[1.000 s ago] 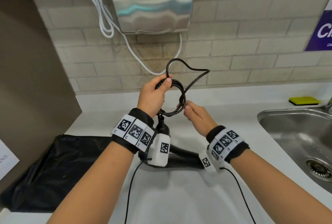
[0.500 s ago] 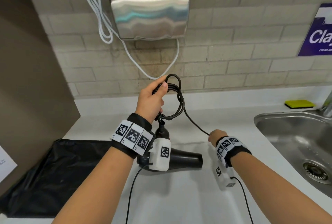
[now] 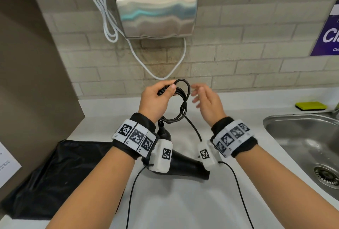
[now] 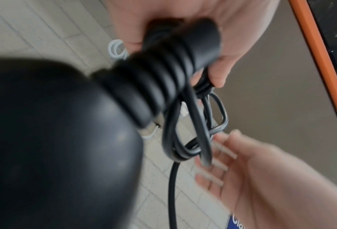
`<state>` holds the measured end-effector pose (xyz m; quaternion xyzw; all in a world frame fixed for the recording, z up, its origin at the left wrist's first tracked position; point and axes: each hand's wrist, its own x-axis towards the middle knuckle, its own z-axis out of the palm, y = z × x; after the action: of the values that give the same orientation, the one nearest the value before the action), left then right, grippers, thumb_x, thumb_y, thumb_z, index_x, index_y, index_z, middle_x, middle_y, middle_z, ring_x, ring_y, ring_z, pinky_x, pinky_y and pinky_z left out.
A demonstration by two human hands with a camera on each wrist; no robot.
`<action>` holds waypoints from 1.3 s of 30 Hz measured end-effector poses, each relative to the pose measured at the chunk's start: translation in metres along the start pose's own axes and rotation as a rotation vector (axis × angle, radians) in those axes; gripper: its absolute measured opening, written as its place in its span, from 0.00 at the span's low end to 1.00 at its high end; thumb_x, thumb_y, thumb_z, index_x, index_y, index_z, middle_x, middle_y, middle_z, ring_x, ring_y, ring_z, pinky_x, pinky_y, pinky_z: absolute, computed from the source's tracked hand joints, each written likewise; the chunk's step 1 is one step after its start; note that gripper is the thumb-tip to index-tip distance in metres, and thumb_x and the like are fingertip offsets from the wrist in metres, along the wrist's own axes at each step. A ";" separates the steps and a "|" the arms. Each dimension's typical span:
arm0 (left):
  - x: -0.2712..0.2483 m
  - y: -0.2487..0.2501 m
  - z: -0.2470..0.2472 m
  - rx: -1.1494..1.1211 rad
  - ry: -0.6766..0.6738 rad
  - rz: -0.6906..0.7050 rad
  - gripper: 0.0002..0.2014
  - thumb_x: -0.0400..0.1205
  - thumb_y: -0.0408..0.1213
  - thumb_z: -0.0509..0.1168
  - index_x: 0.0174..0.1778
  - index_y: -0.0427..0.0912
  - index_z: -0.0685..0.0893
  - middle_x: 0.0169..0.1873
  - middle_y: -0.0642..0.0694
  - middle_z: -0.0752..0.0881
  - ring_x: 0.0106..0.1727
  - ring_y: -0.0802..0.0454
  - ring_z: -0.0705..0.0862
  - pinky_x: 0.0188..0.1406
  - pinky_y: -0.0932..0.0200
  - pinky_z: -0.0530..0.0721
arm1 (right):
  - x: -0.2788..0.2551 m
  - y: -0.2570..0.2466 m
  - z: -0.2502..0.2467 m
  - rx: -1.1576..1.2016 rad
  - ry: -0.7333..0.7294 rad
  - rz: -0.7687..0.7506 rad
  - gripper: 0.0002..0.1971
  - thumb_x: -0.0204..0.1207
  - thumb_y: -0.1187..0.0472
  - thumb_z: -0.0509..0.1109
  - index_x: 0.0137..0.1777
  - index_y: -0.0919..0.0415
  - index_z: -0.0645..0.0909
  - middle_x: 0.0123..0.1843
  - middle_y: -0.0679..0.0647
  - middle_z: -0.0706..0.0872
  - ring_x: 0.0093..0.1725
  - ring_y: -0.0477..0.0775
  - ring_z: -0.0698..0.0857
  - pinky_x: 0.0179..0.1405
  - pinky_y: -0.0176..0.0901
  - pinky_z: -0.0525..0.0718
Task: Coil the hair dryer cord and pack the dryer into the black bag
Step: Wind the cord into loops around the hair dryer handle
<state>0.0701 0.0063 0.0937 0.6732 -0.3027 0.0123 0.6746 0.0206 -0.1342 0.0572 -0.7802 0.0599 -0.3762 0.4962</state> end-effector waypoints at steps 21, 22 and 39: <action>-0.018 0.004 -0.001 -0.046 -0.024 -0.120 0.05 0.81 0.42 0.66 0.43 0.53 0.87 0.34 0.45 0.83 0.17 0.61 0.67 0.16 0.66 0.69 | -0.020 -0.008 0.023 0.278 0.078 -0.274 0.20 0.62 0.78 0.76 0.31 0.48 0.80 0.34 0.44 0.75 0.34 0.34 0.77 0.41 0.33 0.80; -0.019 0.006 -0.001 -0.062 -0.016 -0.127 0.04 0.79 0.43 0.67 0.42 0.52 0.87 0.33 0.44 0.82 0.17 0.60 0.66 0.16 0.66 0.68 | -0.019 -0.009 0.024 0.264 0.078 -0.287 0.21 0.61 0.78 0.76 0.31 0.48 0.79 0.33 0.44 0.75 0.34 0.34 0.77 0.41 0.32 0.79; -0.015 0.005 -0.010 0.005 -0.048 -0.135 0.05 0.77 0.35 0.70 0.36 0.49 0.87 0.27 0.53 0.83 0.16 0.61 0.68 0.19 0.66 0.67 | 0.008 0.020 -0.023 -0.191 -0.183 -0.014 0.16 0.80 0.67 0.60 0.32 0.50 0.70 0.27 0.47 0.70 0.26 0.36 0.70 0.33 0.37 0.67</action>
<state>0.0602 0.0220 0.0929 0.6940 -0.2723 -0.0486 0.6647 0.0169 -0.1649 0.0502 -0.8552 0.0443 -0.2995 0.4206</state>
